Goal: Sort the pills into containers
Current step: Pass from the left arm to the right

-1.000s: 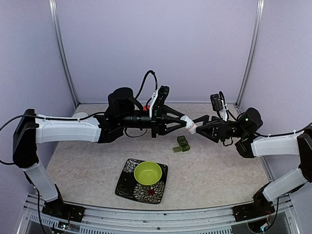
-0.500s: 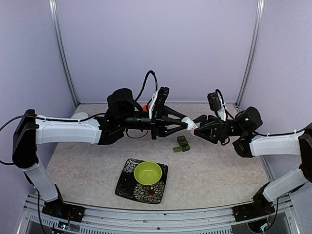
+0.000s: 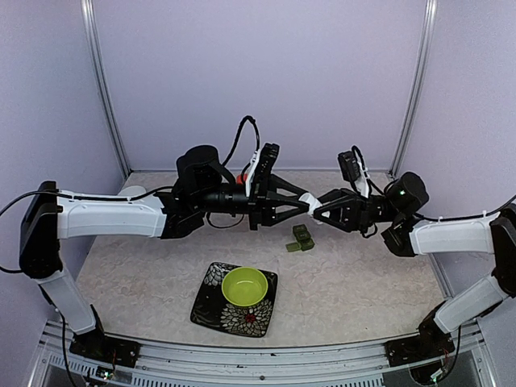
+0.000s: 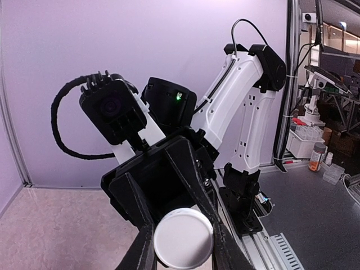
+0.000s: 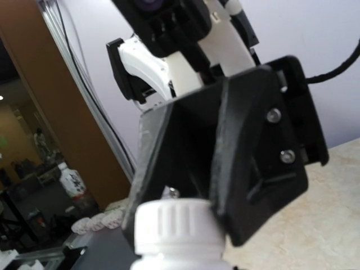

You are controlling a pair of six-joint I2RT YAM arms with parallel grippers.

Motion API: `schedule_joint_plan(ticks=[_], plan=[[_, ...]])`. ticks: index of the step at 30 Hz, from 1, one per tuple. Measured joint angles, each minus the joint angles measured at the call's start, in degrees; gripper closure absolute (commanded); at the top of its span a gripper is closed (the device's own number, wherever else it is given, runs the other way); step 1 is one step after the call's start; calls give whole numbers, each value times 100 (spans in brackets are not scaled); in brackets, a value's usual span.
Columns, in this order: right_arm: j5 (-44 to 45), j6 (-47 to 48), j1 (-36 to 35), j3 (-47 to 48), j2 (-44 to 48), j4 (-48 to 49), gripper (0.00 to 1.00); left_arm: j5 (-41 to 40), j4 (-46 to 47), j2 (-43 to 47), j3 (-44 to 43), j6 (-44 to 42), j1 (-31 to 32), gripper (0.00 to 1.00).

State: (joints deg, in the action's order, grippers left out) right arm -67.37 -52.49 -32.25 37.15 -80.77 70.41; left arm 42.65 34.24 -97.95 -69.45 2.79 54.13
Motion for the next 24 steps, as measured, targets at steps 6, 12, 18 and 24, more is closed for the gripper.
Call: schedule_joint_plan(ticks=[6,12,18,24], plan=[[350,1593,46,348,417,-2035,99,-507,-334,85,-24,514,-52,96],[1453,3263,-44,527,1008,-3797,100,-1318,-424,149,4,1731,26,85],[1998,3978,-120,527,1224,-4417,100,-1541,-444,149,70,2529,61,50],[1956,3936,-118,514,1311,-4566,100,-1602,-352,352,214,2492,66,29]])
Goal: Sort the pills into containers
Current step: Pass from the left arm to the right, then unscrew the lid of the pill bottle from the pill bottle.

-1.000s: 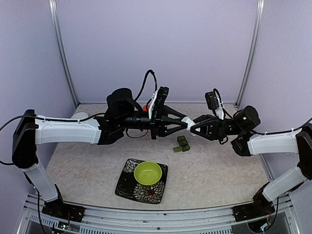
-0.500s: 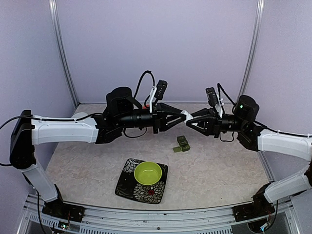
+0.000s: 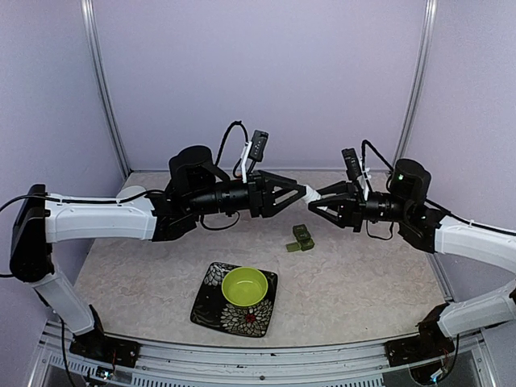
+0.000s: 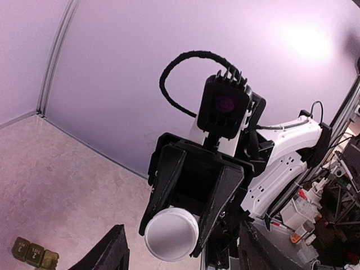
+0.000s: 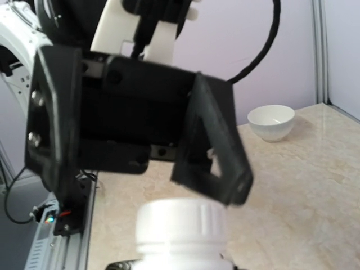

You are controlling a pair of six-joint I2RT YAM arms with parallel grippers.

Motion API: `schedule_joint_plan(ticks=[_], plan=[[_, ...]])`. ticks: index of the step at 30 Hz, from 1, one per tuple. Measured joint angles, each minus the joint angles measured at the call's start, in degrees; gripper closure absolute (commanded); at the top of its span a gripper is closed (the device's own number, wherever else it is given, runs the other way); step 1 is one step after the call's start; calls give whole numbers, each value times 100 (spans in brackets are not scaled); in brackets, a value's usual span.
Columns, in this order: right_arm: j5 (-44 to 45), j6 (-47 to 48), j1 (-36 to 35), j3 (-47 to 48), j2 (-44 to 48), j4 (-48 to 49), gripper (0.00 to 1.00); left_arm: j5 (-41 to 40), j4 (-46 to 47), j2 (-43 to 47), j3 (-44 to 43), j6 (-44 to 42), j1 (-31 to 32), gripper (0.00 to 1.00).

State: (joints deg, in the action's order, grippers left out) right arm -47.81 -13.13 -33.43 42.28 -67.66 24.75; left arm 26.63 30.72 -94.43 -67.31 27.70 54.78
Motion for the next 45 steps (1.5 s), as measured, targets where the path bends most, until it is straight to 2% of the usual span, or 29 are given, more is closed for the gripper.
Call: schedule_joint_plan(ticks=[5,12,20,34,45], plan=[[-57,-280,-59,-114,173,186,100,11,225,74,22,-129,-7,23],[-2,-516,-411,-131,26,481,100,177,341,-55,-68,-144,-4,24],[188,-695,-616,-118,-448,562,100,352,470,-192,-68,-144,31,25],[374,-778,-616,-118,-461,680,100,424,494,-197,-68,-376,68,33],[490,-782,-612,-120,-354,634,100,391,479,-195,-68,-496,63,35]])
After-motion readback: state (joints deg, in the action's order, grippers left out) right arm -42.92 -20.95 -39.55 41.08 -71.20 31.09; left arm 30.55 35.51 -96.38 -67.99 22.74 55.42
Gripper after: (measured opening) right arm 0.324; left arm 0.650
